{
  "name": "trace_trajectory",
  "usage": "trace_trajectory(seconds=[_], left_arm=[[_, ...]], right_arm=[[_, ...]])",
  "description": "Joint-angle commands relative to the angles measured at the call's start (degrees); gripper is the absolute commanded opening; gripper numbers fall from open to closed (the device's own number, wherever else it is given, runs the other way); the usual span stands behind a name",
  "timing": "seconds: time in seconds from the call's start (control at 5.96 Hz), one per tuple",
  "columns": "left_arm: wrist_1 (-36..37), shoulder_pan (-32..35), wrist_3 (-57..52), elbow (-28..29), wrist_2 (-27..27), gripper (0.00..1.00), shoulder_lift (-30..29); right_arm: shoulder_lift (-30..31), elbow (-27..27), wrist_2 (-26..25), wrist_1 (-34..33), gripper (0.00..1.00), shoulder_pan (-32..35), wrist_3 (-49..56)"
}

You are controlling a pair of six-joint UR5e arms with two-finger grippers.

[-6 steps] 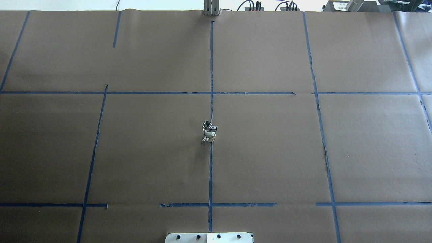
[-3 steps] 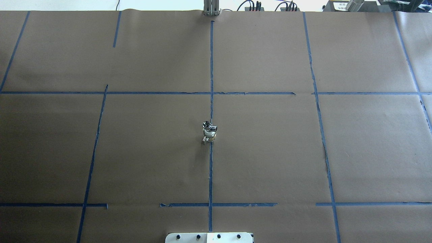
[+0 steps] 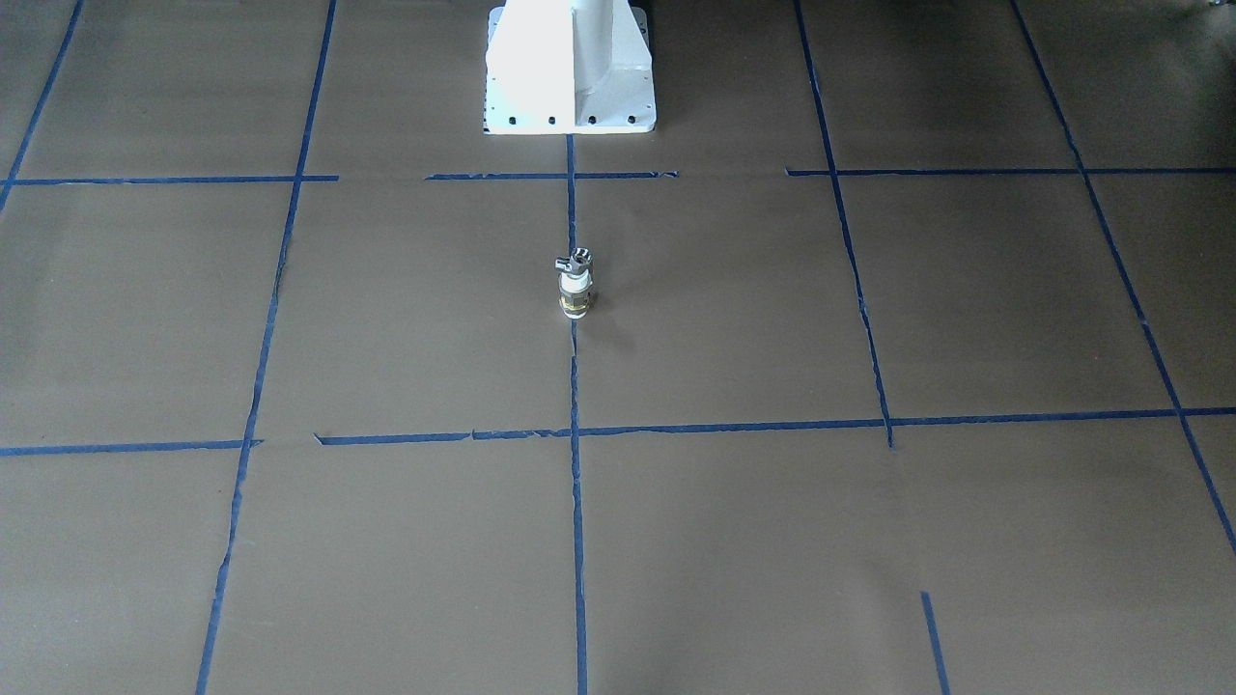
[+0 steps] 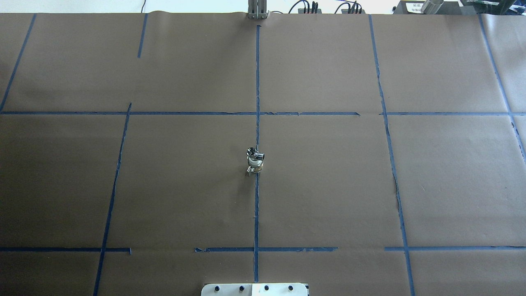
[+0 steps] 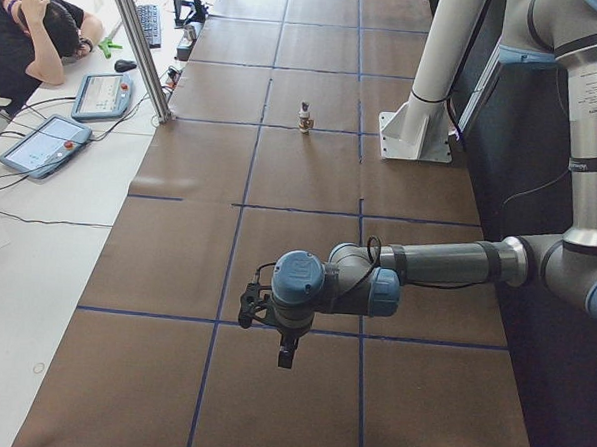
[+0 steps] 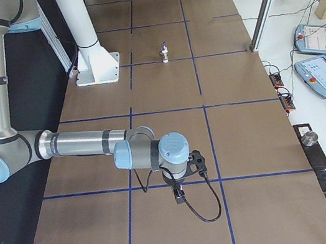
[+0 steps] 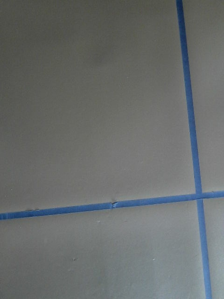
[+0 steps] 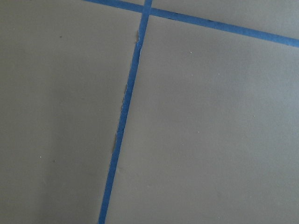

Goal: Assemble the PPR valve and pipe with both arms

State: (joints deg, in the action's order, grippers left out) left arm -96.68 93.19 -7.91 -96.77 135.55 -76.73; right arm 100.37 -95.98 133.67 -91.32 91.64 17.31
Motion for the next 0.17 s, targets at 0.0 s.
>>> trace_trajectory(seconds=[0.0], left_arm=[[-0.09,-0.03,0.0,0.0,-0.11,1.0,-0.09]], right_arm=[[0.0,0.09,0.01,0.0,1.0,-0.23,0.0]])
